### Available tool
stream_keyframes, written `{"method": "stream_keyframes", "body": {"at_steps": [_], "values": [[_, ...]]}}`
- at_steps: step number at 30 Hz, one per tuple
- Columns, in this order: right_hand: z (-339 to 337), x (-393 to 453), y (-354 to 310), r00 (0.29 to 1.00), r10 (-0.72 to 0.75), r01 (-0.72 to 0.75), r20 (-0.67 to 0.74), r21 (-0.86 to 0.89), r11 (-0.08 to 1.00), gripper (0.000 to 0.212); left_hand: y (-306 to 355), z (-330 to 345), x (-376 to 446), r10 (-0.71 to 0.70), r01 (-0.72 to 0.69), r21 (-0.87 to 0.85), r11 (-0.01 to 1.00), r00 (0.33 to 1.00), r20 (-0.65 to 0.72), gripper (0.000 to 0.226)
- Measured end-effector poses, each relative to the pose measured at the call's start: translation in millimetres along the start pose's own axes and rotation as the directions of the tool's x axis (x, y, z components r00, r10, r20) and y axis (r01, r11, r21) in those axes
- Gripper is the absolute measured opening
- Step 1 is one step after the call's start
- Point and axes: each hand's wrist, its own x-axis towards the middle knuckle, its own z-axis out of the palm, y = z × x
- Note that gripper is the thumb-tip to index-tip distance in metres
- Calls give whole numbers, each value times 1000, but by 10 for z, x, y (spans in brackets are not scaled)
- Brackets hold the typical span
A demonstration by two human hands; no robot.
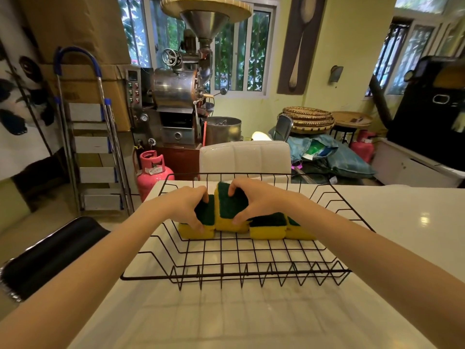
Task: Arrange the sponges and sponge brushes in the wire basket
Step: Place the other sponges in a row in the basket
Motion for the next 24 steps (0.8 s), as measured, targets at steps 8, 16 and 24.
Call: {"method": "stream_keyframes", "body": {"at_steps": [8,16,24], "values": [[64,23,-53,998,-9,14,67,-71,997,60,-41,-24,-9,20,-20,-33,999,1000,23,59],[142,3,11,999,1,-2,48,9,1000,51,7,2,3,37,-38,17,999,998,51,58],[175,-67,39,990,41,-30,134,-80,996,62,67,41,-60,26,-29,118,993,999,25,55]]}}
